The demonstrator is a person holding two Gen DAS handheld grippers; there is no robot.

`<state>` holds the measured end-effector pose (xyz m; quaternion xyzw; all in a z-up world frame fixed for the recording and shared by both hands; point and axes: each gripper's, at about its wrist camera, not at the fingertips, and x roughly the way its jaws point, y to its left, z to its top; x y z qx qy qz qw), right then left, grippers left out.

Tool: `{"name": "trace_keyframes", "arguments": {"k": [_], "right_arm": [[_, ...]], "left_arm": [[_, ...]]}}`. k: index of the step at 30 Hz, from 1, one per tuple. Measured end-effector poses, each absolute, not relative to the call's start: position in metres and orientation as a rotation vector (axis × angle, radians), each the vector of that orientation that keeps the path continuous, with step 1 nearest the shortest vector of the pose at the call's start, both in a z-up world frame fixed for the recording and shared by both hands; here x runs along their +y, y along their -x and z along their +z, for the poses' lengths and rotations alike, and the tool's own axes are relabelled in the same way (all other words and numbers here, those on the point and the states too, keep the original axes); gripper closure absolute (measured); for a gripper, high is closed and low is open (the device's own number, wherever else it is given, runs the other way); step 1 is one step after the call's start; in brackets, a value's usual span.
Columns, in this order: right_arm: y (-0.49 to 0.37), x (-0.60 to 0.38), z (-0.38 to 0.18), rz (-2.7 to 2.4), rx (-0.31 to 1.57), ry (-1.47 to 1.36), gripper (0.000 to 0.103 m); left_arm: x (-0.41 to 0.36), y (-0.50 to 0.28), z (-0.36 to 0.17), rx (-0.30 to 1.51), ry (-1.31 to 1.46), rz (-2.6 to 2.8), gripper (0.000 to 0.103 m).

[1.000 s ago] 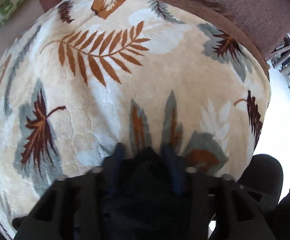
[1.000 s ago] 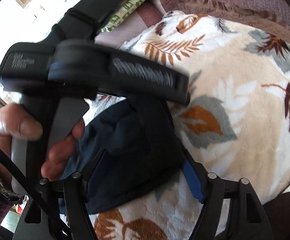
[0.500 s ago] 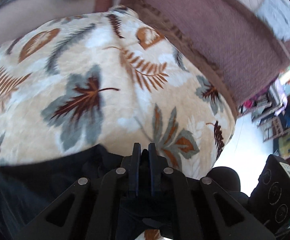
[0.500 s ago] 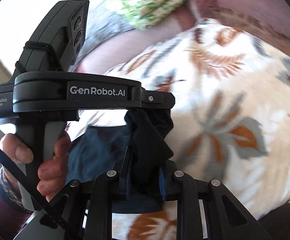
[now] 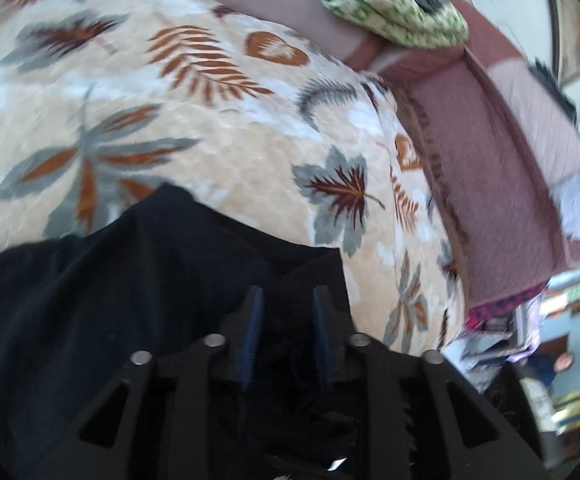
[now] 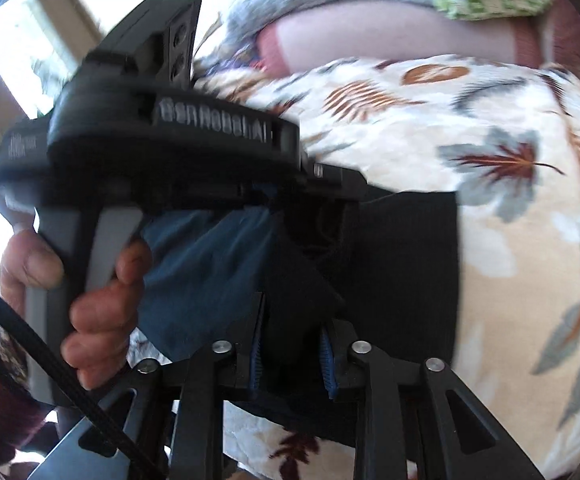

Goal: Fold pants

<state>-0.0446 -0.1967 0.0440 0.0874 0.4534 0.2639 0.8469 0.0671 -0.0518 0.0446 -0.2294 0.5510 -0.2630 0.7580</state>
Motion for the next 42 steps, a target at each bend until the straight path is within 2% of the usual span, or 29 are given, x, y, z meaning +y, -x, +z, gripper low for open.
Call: {"name": "trace_keyframes", "arguments": {"k": [2,3,5,7,13,18,21,25,28,31,34,39,42], "right_arm": [[0.042,-0.185,0.036,0.589,0.978,-0.177,0.061],[0.042,-0.180,0.034,0.607,0.987,-0.183,0.057],[0.045,-0.170,0.032,0.641,0.990,-0.192,0.040],[0.048,-0.163,0.033,0.661,0.982,-0.174,0.034],[0.061,-0.167,0.053,0.750,0.968,-0.173,0.033],[0.053,-0.210,0.081,0.727,0.928,-0.276,0.033],[0.025,-0.248,0.082,0.622,0.922,-0.437,0.033],[-0.008,-0.276,0.072,0.662,0.932,-0.766,0.025],[-0.035,-0.265,0.045,0.762,1.016,-0.944,0.023],[-0.052,-0.234,0.012,0.800,1.142,-0.972,0.023],[-0.063,-0.211,-0.015,0.780,1.203,-0.978,0.025],[-0.090,-0.201,-0.006,0.701,1.166,-0.911,0.025],[-0.088,-0.210,0.013,0.740,1.114,-0.963,0.023]], "left_arm": [[-0.030,-0.065,0.045,1.174,0.577,-0.558,0.062],[-0.017,-0.062,0.047,1.155,0.608,-0.550,0.062],[0.001,-0.057,0.053,1.123,0.636,-0.527,0.059],[0.017,-0.050,0.059,1.095,0.636,-0.487,0.056],[0.045,-0.028,0.074,1.051,0.578,-0.353,0.055],[0.035,0.002,0.086,1.017,0.525,-0.325,0.055],[0.012,0.022,0.093,0.988,0.512,-0.394,0.055],[-0.018,0.043,0.091,0.957,0.468,-0.474,0.055],[-0.034,0.035,0.068,1.047,0.392,-0.404,0.055],[-0.029,0.027,0.035,1.155,0.413,-0.347,0.055],[-0.021,0.029,0.026,1.147,0.439,-0.343,0.056],[-0.019,0.034,0.032,1.150,0.441,-0.346,0.056],[-0.016,0.047,0.057,1.065,0.455,-0.395,0.057]]}}
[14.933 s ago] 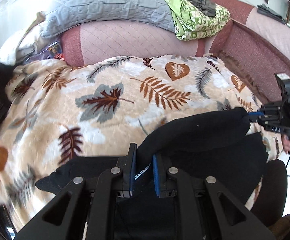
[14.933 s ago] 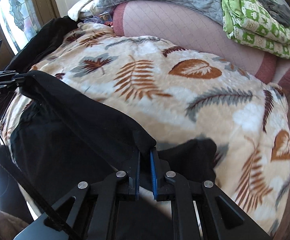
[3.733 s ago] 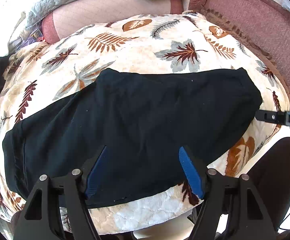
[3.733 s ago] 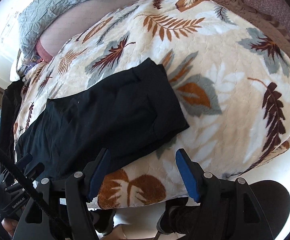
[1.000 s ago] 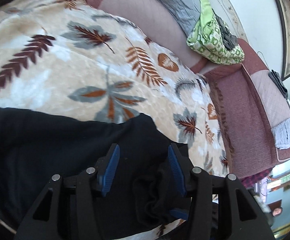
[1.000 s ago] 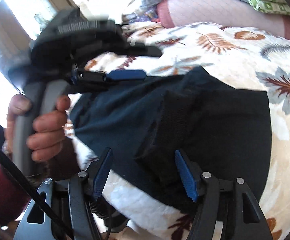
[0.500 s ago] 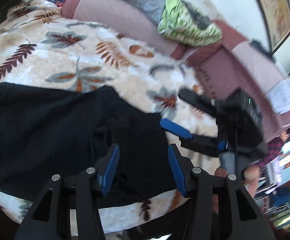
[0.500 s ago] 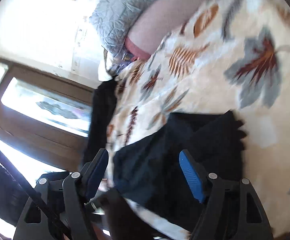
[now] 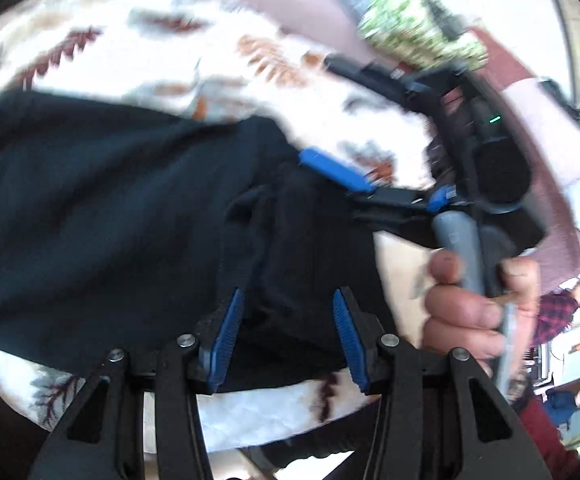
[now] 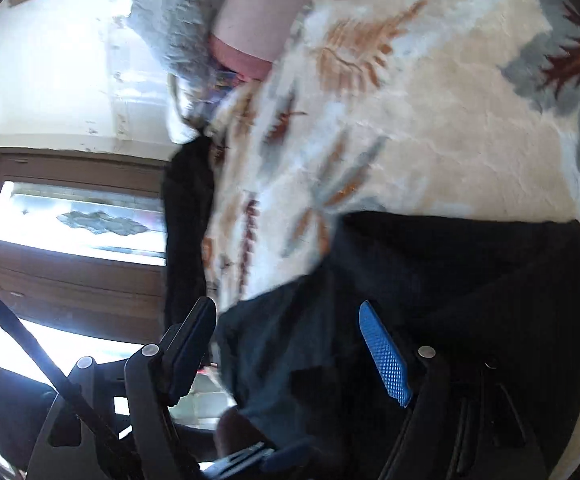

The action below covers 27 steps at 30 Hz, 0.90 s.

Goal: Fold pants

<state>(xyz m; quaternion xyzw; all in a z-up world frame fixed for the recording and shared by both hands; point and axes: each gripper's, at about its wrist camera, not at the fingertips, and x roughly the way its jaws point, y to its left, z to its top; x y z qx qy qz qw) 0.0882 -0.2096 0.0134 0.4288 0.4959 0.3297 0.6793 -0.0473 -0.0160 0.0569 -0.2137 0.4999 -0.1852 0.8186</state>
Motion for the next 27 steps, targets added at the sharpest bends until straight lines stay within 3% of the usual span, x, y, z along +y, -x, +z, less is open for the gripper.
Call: {"name": "trace_keyframes", "arguments": {"k": [4,8,13,20,27], "right_arm": [[-0.074,-0.211,0.032,0.817,1.112,-1.013,0.019],[-0.069,-0.182,0.018,0.839,1.241,-0.965,0.019],[-0.088,-0.158,0.000,0.750,1.268,-0.842,0.020],[-0.087,-0.144,0.032,0.700,1.254,-0.654,0.020],[-0.073,-0.092,0.069,0.787,1.301,-0.412,0.019]], "left_arm": [[-0.016,0.053,0.071,1.017,0.408,-0.364,0.057],[-0.005,0.056,0.063,1.049,0.451,-0.336,0.057],[0.022,0.064,0.064,1.049,0.495,-0.264,0.055],[0.127,0.080,0.083,0.877,0.698,-0.012,0.034],[0.187,0.088,0.052,0.838,0.867,0.153,0.033]]}}
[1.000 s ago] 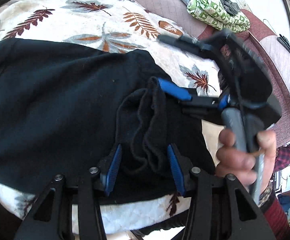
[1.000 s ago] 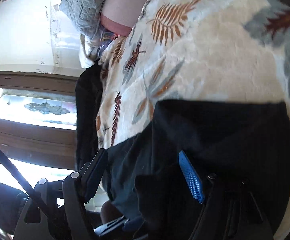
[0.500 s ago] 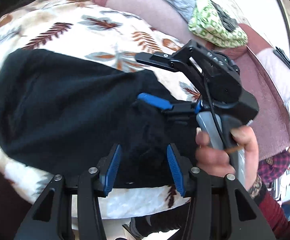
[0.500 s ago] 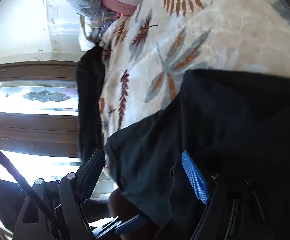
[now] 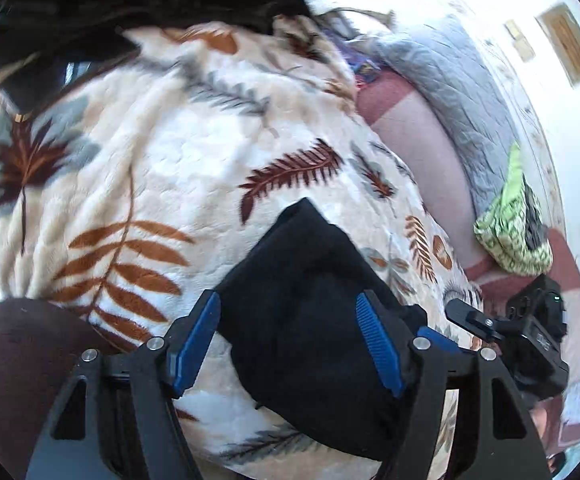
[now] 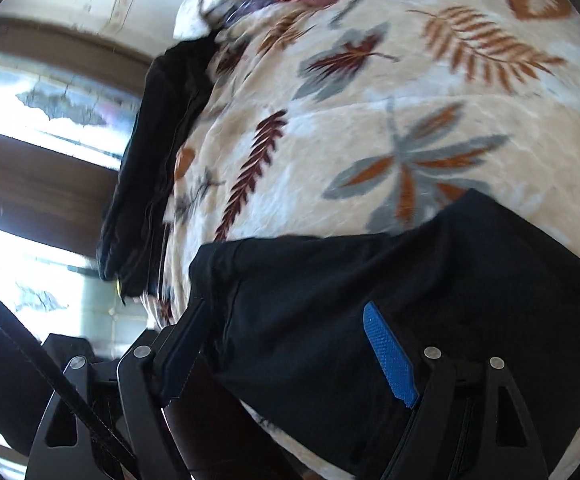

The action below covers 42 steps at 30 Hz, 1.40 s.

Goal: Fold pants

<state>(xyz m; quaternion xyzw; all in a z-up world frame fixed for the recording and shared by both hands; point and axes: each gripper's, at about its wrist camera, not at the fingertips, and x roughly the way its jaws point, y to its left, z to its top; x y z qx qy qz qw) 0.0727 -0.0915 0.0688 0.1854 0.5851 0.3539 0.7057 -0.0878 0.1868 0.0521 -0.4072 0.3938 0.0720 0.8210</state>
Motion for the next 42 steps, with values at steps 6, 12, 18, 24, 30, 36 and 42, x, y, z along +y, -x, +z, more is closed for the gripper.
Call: {"name": "trace_keyframes", "arguments": {"k": [6,12,18,24,30,36,42], "right_arm": [[-0.066,-0.006,0.078,0.864,1.398,-0.192,0.019],[-0.077,0.091,0.065,0.774,1.511,0.109,0.019],[-0.072,0.162,0.028,0.590,1.610,0.436,0.007],[-0.051,0.167,0.015,0.566,1.527,0.666,0.033],[-0.052,0.117,0.049,0.638,1.499,0.457,0.063],[-0.044,0.050,0.083,0.702,1.405,0.244,0.070],[-0.048,-0.017,0.123,0.699,1.322,0.032,0.073]], "left_arm": [[0.192,0.090,0.026,0.832,0.911,0.143,0.025],[0.196,0.100,0.009,0.784,0.981,0.104,0.018],[0.180,0.094,0.014,0.794,0.841,0.084,0.046],[0.182,0.092,0.012,0.813,0.864,0.036,0.079],[0.160,0.102,0.050,0.760,0.804,-0.027,0.084],[0.132,0.102,0.084,0.738,0.748,-0.124,0.084],[0.068,0.088,0.116,0.766,0.611,-0.259,0.084]]}}
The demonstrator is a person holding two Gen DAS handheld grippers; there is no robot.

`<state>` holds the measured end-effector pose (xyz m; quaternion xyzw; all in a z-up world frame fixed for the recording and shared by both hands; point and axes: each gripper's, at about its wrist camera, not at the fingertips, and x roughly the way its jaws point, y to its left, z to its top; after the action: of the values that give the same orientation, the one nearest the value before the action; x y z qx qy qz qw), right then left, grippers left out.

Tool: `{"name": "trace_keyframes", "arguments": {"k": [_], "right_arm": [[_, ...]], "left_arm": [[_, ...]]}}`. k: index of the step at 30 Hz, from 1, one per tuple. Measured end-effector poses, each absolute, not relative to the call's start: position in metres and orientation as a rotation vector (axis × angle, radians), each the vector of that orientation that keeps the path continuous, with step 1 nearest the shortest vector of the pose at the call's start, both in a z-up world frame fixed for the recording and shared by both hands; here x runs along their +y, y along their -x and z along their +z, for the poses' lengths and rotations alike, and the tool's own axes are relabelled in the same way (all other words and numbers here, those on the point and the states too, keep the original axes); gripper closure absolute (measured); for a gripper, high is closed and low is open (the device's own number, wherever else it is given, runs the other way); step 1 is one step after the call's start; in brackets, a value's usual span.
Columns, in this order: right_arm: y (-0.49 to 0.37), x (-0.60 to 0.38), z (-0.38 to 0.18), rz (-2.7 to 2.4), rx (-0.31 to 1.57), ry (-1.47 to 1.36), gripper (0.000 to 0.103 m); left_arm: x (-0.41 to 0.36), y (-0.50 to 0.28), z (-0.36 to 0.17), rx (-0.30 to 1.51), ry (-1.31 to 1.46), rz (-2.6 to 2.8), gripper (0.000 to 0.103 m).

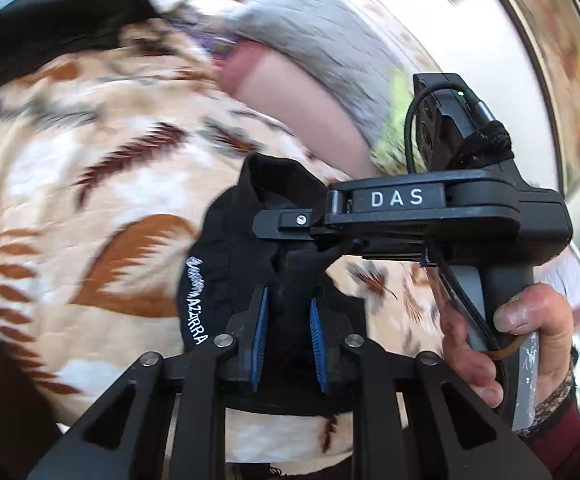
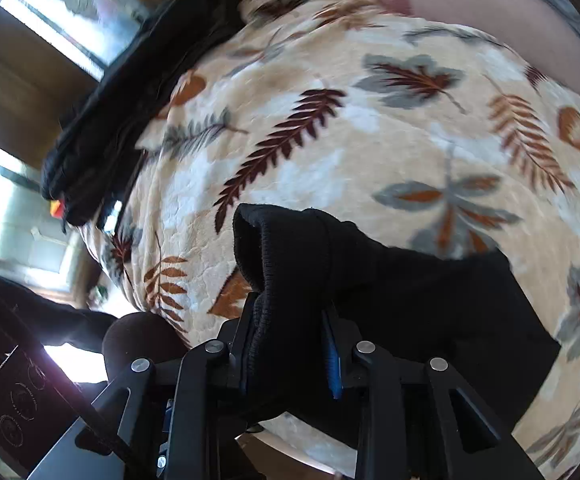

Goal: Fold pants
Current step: 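Lower the folded pants onto the blanket and open both grippers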

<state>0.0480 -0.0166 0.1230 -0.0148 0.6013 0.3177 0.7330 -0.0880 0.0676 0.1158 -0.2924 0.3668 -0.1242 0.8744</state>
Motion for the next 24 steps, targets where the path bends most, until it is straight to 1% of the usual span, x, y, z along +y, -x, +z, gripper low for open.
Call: {"name": "trace_keyframes", "arguments": {"k": [5,10,12,13,14,16,18,19,20,24], "right_arm": [[-0.047,-0.098,0.131,0.652,1.264,-0.141,0.075],[-0.045,-0.183,0.112,0.589,1.245,-0.321,0.075],[-0.044,-0.216,0.091,0.545,1.255,-0.390,0.075],[-0.044,-0.230,0.079,0.520,1.264,-0.417,0.077],[-0.043,-0.243,0.065,0.486,1.277,-0.435,0.084],[-0.042,-0.263,0.039,0.408,1.298,-0.417,0.084],[-0.037,-0.285,0.023,0.318,1.298,-0.416,0.082],[-0.035,-0.298,0.021,0.306,1.284,-0.445,0.082],[-0.032,-0.309,0.023,0.299,1.259,-0.480,0.082],[-0.020,-0.328,0.058,0.348,1.093,-0.573,0.080]], "left_arm": [[-0.006,0.074,0.127,0.821,0.479,-0.383,0.084],[-0.064,0.073,0.128,0.878,0.361,-0.488,0.082],[-0.078,0.081,0.130,0.881,0.318,-0.538,0.071],[-0.081,0.085,0.130,0.880,0.302,-0.551,0.062],[-0.080,0.089,0.131,0.878,0.296,-0.561,0.057],[-0.075,0.097,0.136,0.877,0.312,-0.564,0.055],[-0.061,0.089,0.136,0.877,0.337,-0.527,0.050],[-0.053,0.084,0.136,0.876,0.353,-0.487,0.044],[-0.047,0.080,0.133,0.879,0.365,-0.445,0.041],[-0.017,0.058,0.116,0.933,0.438,-0.309,0.041]]}}
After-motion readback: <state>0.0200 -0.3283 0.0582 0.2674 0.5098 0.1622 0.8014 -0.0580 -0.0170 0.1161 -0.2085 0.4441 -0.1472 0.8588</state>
